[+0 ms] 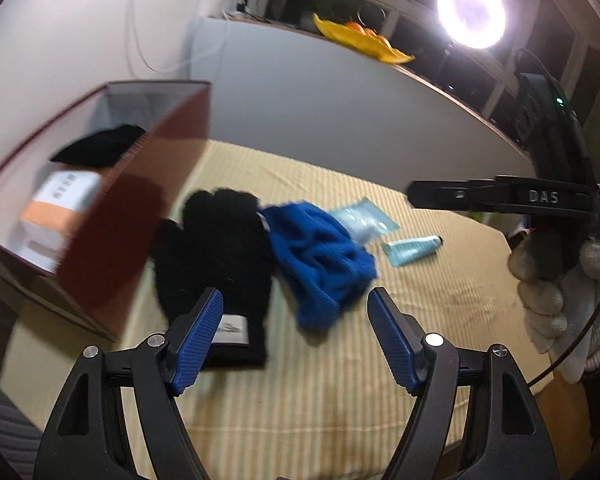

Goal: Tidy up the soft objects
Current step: 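Move the right tool back over the bed to the blue towel, then close the right tool on the blue towel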

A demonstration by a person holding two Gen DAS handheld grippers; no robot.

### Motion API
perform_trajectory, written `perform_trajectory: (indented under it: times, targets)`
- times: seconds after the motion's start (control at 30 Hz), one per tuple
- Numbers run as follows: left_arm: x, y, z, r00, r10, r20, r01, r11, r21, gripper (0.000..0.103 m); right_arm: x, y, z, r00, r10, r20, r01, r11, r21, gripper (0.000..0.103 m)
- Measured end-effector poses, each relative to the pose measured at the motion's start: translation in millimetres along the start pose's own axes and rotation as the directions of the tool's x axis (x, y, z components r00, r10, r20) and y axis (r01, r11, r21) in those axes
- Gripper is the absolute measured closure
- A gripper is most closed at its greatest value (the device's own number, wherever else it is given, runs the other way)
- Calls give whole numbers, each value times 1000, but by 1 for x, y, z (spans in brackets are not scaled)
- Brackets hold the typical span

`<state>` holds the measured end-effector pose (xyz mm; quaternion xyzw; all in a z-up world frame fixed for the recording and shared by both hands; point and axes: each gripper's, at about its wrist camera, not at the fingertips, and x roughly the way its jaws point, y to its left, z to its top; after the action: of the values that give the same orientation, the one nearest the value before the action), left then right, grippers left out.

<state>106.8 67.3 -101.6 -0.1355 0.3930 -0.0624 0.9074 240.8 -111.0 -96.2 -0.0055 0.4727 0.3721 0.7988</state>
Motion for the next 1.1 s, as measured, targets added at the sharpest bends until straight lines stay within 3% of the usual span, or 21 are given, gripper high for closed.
perform_trajectory:
  times: [0.47,0.67,0.97,1.1]
  targets:
    - [63,-16,-6,990,-36,-133,35,999,-14,28,71,-7,-11,991,87,-104,-79,994,71,33]
    - [73,-12,-1,989,-52,-136,47,998,-37,31,83,-6,-15,987,98,-130,-89,993,75,35]
    - [85,-17,1,984,-81,-160,73,996,-53,63,91,-5,-24,977,127,-170,-111,989,97,67]
    - [89,-21,2,982,-101,-160,95,994,-47,74,91,-3,-27,975,134,-179,-118,988,97,75]
